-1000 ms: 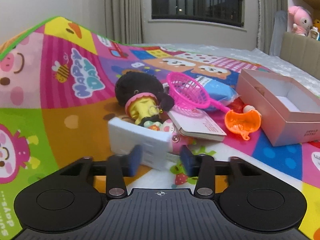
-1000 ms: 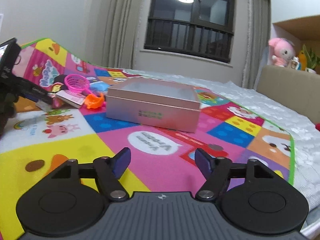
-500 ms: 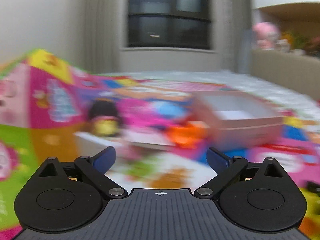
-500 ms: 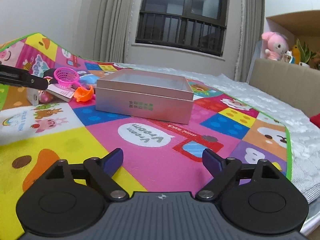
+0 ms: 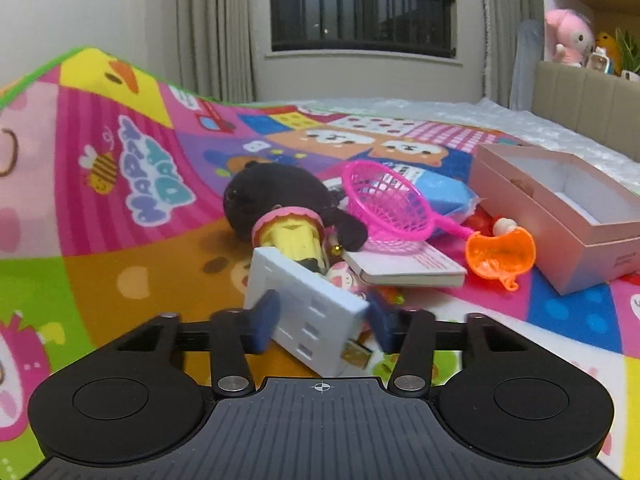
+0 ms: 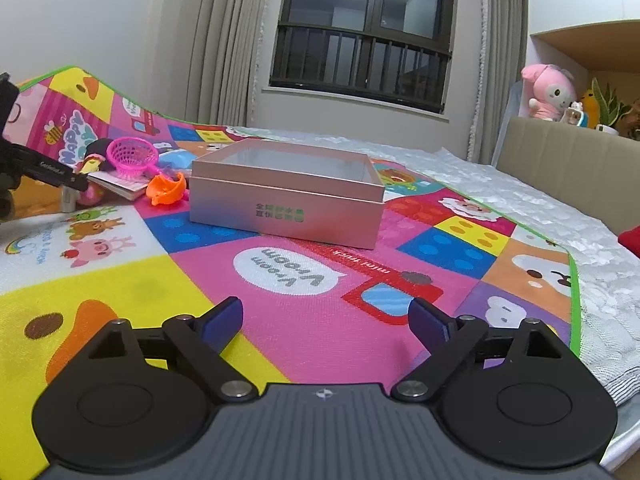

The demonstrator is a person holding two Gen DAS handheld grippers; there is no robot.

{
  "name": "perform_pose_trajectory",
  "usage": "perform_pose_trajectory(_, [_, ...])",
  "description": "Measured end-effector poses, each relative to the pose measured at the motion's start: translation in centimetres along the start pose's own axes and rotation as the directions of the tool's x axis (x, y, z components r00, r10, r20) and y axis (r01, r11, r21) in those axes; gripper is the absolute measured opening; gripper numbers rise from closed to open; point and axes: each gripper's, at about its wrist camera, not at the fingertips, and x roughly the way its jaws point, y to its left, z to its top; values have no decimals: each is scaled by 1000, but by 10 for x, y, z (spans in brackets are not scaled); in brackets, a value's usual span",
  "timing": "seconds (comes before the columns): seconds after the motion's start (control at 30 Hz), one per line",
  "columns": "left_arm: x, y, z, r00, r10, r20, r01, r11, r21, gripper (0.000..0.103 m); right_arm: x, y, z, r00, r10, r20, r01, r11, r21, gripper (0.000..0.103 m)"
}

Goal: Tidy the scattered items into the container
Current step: 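Lower the left tool onto the white battery charger and close it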

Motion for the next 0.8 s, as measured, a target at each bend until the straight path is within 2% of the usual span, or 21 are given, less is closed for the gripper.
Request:
perform_pose_trajectory(0.13, [-15,-14,-8,999,0,35,-3,997,79,42,0,-2,3,1000,-3,2,3,1000,8,90])
perform_pose_trajectory(0.17, [-17,-14,-9,999,-6,37,3,997,83,42,1,-1,4,1000,-6,3,6,1000,5,90])
perform_pose_trajectory(0.2, [-18,-12,-10,999,-14,39,11,997,74,48,1,0,5,1000,-7,2,7,1000,2,90])
perform_pose_trajectory(0.23, [-17,-7,-10,999,-21,44,19,999,51,57,2,1,5,1000,-5,0,5,1000,0,91])
perform_pose_trajectory(0.27, [-16,-2,-10,999,-20,42,19,999,29,85,3,3,6,1000,-1,-2,1,1000,-2,91])
perform_pose_trajectory(0.3, [-14,2,-9,999,-22,38,22,1000,0,101,3,5,6,1000,3,-3,-3,1000,-5,91])
perform_pose_trajectory(0.43, [-7,6,-2,999,-40,36,42,997,-60,100,3,15,7,1000,26,-5,-26,999,-19,92])
perform_pose_trajectory(0.53, [1,3,1,999,7,35,-4,995,-103,100,5,26,23,996,89,6,-88,996,-29,91])
perform_pose_trajectory(0.6, [2,2,-1,999,43,32,-38,991,-126,100,7,39,43,990,137,42,-134,988,-72,80])
perform_pose_trajectory(0.67, [-3,4,-4,995,91,47,-83,986,-144,100,15,61,65,981,186,55,-176,972,-157,51])
perform_pose_trajectory(0.73, [-9,8,-4,992,109,62,-98,984,-152,100,32,92,85,971,236,27,-222,943,-247,45])
perform_pose_trajectory(0.8, [-15,11,-3,993,90,74,-79,986,-144,100,53,126,94,966,259,-3,-245,908,-340,45])
